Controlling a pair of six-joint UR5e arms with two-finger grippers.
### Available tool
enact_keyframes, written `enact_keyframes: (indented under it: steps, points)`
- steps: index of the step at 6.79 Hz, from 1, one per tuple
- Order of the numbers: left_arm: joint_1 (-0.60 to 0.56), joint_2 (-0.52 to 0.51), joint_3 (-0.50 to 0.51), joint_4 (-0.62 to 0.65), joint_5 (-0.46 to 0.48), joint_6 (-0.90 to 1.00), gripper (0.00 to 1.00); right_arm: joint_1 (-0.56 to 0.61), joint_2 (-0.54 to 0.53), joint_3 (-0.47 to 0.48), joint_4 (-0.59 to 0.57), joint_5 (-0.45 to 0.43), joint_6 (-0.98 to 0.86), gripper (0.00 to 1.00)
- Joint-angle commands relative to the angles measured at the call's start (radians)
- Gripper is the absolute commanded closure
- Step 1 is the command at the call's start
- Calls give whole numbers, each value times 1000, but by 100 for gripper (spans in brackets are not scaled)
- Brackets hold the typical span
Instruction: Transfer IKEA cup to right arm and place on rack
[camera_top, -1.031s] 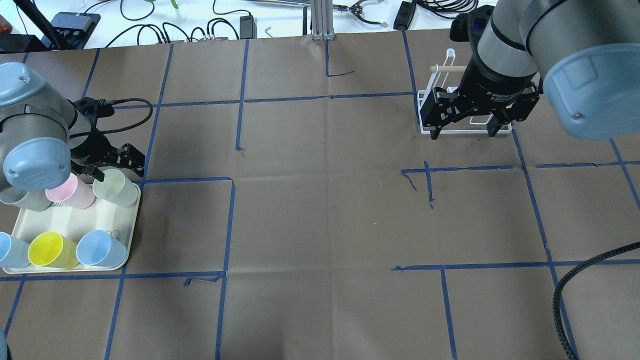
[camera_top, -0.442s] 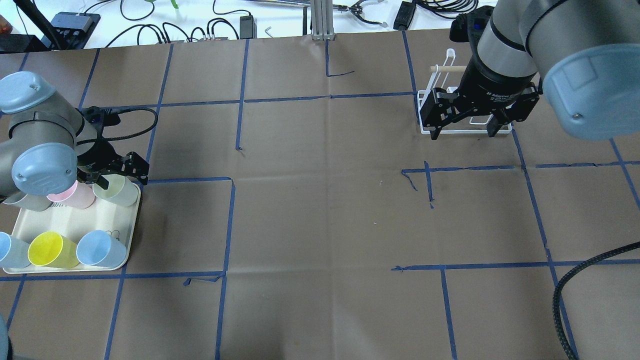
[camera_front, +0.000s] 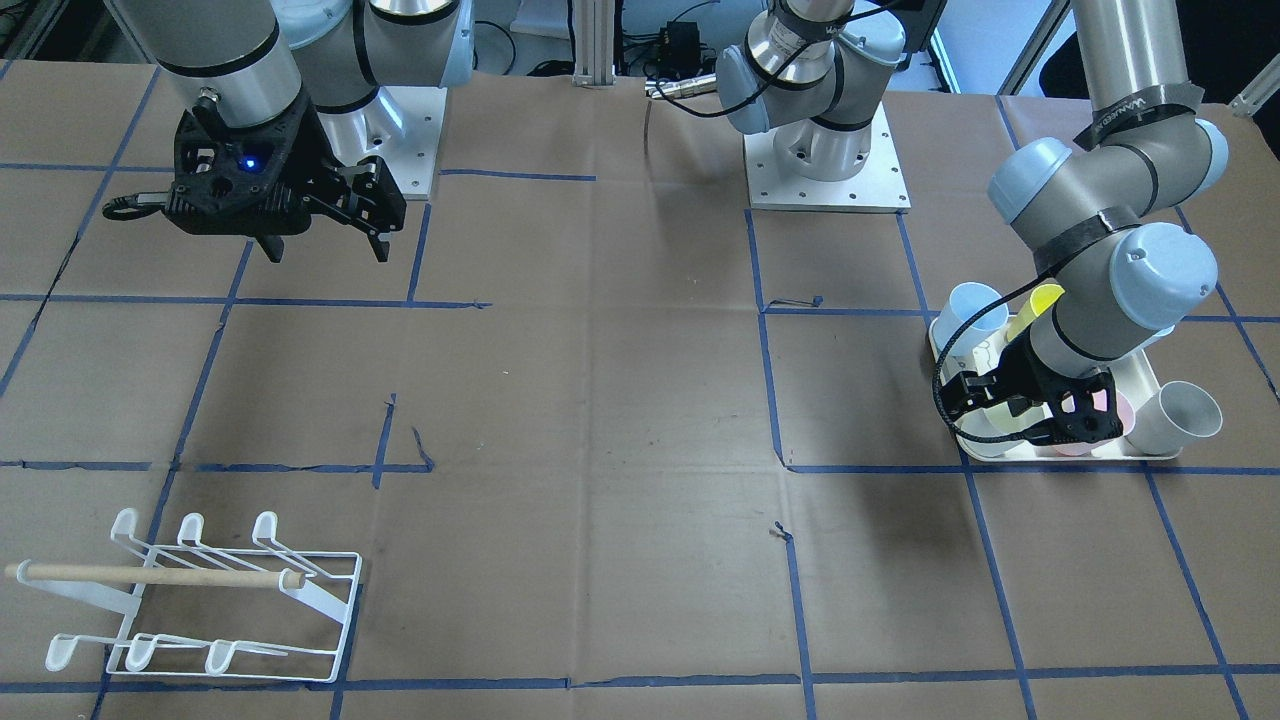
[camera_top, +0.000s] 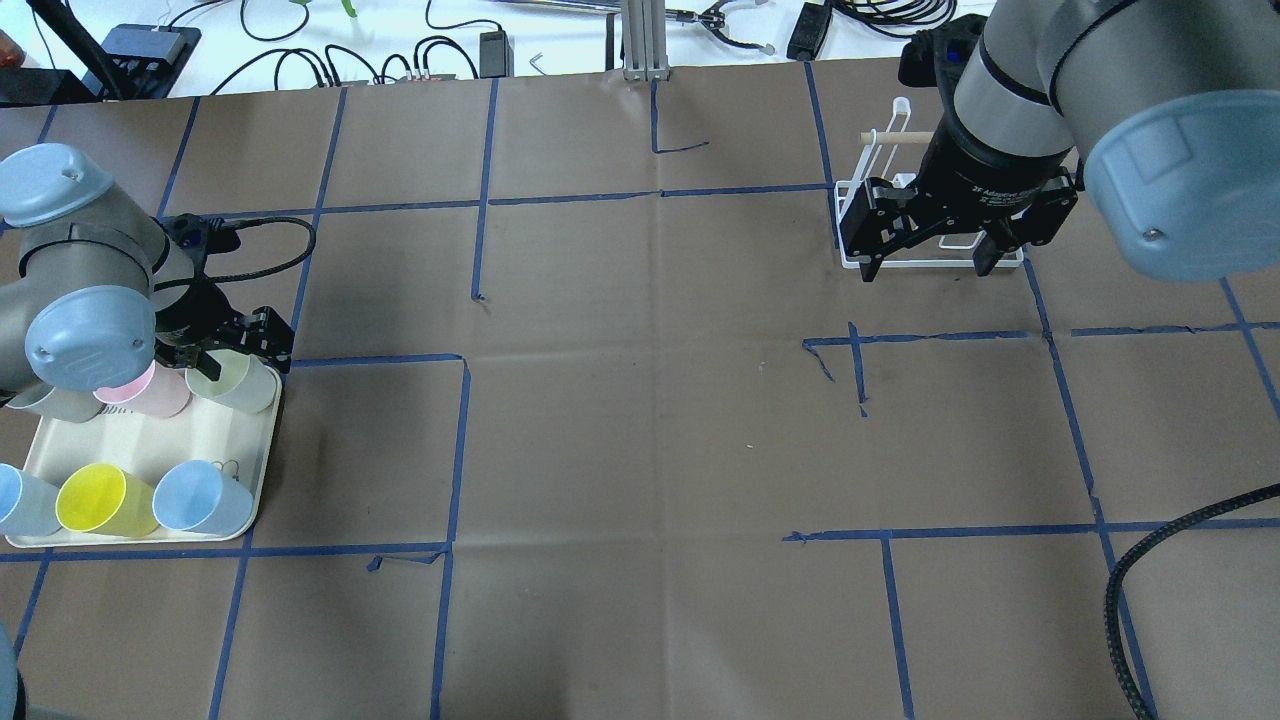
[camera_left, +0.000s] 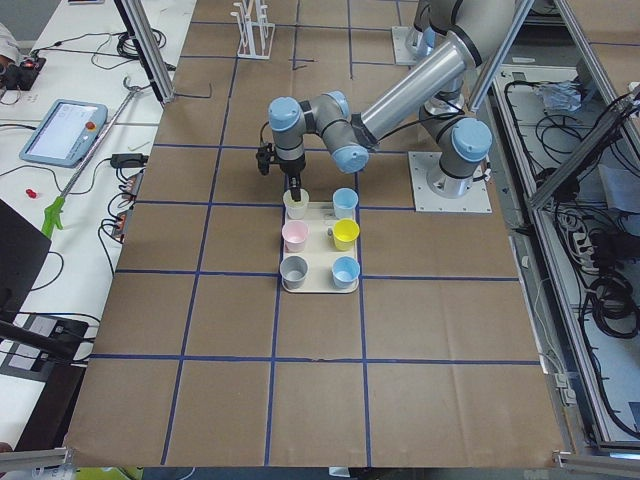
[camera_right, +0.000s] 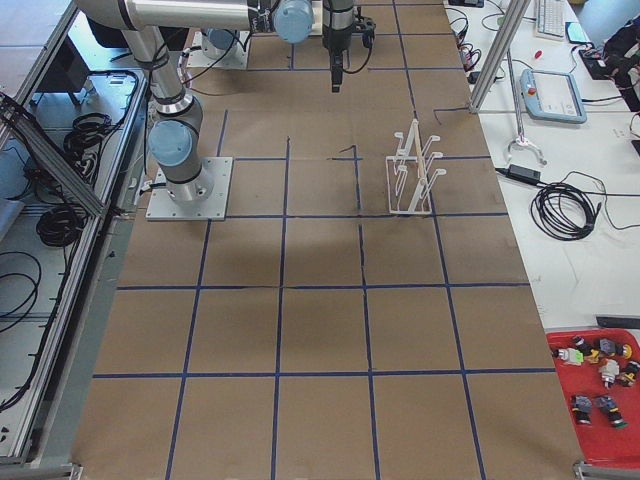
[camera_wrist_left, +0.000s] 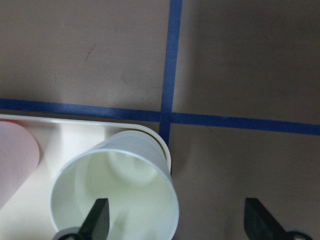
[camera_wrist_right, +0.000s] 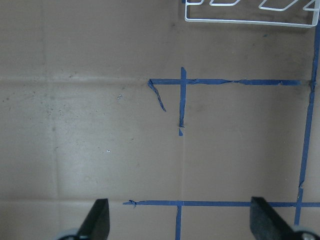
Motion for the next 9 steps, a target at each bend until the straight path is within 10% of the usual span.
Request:
enact_keyframes:
  steps: [1,4,9]
  points:
    - [1,-1,3,-1,3,-1,53,0,0,1,-1,2,0,0]
    - [3,11,11,-19,5,-1,97,0,2,2,0,2,0,0]
    - [-7,73,53,-50,72,-1,99,0,5,1,-6,5,-1,0]
